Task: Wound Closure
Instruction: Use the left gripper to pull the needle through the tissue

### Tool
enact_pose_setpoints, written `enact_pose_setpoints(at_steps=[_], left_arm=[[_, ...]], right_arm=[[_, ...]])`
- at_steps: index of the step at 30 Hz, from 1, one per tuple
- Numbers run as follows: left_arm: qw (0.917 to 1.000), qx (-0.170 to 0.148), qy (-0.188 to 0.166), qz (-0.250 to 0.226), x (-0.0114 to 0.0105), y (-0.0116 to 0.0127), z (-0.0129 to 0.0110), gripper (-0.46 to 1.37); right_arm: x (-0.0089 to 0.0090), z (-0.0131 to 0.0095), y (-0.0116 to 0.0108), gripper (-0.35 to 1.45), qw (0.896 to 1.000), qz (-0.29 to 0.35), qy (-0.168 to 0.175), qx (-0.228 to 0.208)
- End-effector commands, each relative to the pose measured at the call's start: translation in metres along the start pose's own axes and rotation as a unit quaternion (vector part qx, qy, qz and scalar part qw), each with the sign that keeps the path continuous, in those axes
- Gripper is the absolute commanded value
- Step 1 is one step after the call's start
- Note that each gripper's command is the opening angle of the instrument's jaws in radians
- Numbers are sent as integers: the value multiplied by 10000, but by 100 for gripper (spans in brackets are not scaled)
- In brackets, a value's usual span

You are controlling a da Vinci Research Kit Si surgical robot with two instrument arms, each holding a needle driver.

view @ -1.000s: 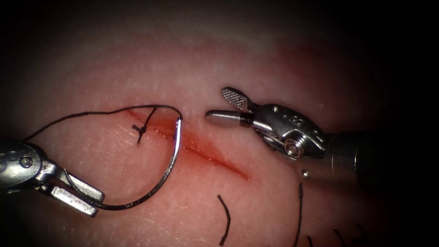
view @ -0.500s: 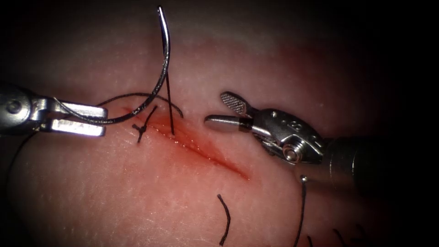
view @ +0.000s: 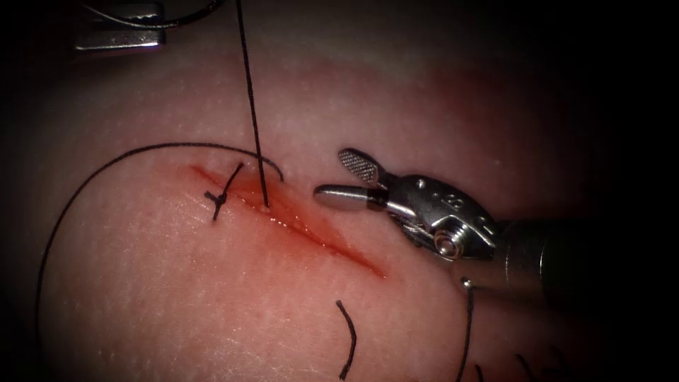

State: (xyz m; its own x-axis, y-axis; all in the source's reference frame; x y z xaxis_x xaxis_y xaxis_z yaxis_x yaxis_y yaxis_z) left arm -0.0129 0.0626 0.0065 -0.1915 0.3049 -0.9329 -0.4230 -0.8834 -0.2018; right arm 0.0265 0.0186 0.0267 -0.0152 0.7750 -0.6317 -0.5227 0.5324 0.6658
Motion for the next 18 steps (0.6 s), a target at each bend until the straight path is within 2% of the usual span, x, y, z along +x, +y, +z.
enact_pose_setpoints(at_steps=[1, 8, 18], left_arm=[[10000, -17, -32, 8, -1, 0, -1, -35], [10000, -12, -24, 78, -14, 11, -7, -35], [9999, -72, -85, -26, -53, 38, -15, -35]], right_arm=[[0, 0, 0, 77, 10000, 0, -2, 5], [0, 0, 0, 77, 10000, -1, -3, 7], [4, -3, -7, 78, 9999, 17, -19, 104]])
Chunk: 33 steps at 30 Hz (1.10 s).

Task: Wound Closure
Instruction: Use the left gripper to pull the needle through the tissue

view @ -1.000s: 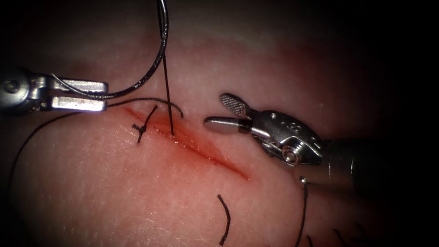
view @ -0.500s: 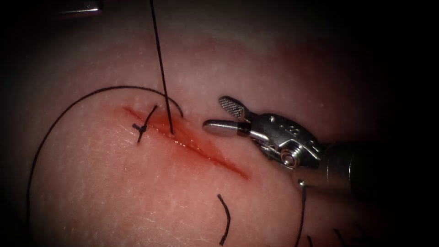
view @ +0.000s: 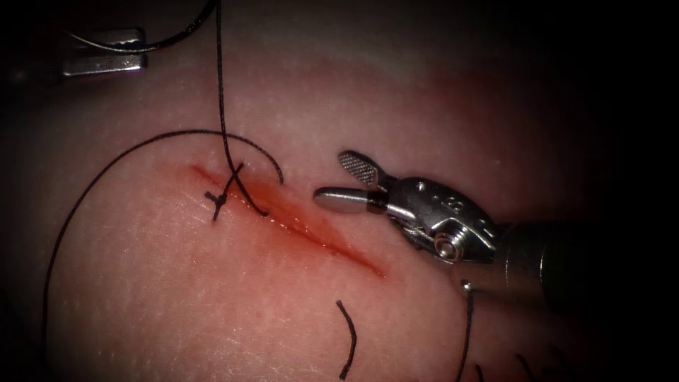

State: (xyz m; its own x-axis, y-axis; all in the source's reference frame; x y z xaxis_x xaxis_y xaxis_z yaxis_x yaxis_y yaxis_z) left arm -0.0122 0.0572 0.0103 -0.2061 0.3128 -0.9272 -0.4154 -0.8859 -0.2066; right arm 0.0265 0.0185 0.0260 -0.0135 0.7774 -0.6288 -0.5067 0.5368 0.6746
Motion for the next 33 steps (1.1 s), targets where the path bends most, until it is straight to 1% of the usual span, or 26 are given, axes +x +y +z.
enact_pose_setpoints(at_steps=[1, 8, 13, 17, 20, 21, 27, 30, 33], left_arm=[[10000, -22, 3, -3, -2, 2, -1, -35], [10000, -41, -59, -10, -20, 26, -4, -35], [9999, -53, -130, 51, -34, 43, 0, -35], [9997, -24, -213, 70, -51, 63, 9, -35], [9995, -36, -303, 96, -68, 74, 17, -35], [9993, -19, -341, 119, -76, 79, 21, -35], [9979, 50, -578, 281, -107, 91, 33, -35], [9970, 107, -692, 339, -116, 95, 35, -35], [9966, 134, -737, 336, -121, 97, 35, -35]], right_arm=[[1, 0, -1, 78, 10000, 7, -3, 12], [10, -3, -9, 79, 10000, 48, -21, 29], [15, -6, -16, 84, 10000, 71, -33, 49], [24, -11, -26, 89, 9999, 112, -69, 75], [34, -17, -36, 88, 9997, 186, -62, 109], [39, -19, -41, 88, 9996, 265, -57, 121], [57, -28, -58, 88, 9978, 638, -37, 173], [63, -31, -62, 88, 9974, 689, -49, 183], [66, -32, -65, 89, 9971, 732, -55, 189]])
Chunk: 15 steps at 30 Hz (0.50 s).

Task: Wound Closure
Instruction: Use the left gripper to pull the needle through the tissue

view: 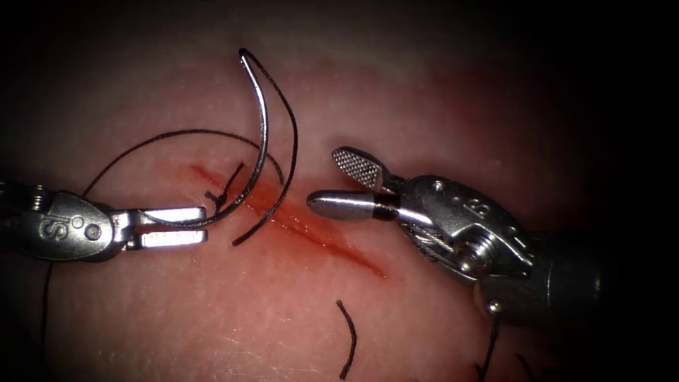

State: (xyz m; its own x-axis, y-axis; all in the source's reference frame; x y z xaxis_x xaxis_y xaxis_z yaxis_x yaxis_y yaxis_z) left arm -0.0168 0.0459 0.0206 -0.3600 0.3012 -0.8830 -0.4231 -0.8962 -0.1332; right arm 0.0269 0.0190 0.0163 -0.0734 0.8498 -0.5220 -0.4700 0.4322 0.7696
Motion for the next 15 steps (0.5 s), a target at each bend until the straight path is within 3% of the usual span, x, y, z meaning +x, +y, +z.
enact_pose_setpoints(at_steps=[1, 15], left_arm=[[10000, -17, -30, 6, -1, 1, 0, -35], [9999, 4, -83, 76, -2, 2, 0, -35]], right_arm=[[1, 0, -1, 89, 10000, 26, -2, 16], [14, -4, -11, 88, 10000, 84, -29, 28]])
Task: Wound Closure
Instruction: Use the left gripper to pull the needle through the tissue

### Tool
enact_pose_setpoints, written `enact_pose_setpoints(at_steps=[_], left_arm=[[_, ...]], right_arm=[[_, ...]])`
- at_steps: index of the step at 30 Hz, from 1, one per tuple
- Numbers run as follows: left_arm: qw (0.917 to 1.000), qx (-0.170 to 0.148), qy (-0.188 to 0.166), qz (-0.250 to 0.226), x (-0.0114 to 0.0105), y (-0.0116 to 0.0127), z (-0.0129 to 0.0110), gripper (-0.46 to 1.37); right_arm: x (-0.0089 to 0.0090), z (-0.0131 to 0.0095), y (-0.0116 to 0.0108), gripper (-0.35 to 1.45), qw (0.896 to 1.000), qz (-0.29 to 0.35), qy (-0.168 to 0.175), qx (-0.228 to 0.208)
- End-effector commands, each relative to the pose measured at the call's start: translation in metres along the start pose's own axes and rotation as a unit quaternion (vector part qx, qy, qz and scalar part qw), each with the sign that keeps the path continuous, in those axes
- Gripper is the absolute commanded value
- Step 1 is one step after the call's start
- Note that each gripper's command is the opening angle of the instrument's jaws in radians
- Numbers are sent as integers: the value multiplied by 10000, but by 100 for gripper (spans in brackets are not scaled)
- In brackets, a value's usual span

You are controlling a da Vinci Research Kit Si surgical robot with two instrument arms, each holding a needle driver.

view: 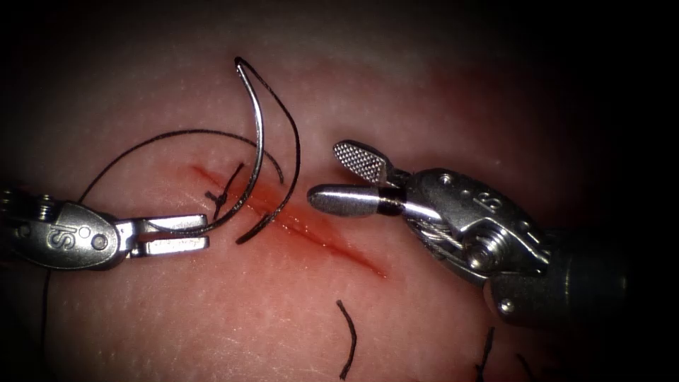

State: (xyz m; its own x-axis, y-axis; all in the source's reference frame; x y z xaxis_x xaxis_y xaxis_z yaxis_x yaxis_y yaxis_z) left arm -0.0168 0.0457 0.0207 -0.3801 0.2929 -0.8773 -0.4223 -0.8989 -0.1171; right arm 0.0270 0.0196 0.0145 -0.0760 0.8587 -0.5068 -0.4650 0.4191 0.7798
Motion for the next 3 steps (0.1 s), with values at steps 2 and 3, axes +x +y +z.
enact_pose_setpoints(at_steps=[2, 3], left_arm=[[10000, -25, 0, 0, 0, 0, 0, -35], [10000, -25, 0, 0, 0, 0, 0, -35]], right_arm=[[-1, 0, 0, 88, 10000, 0, 1, 9], [0, 0, 0, 89, 10000, 1, 0, 9]])
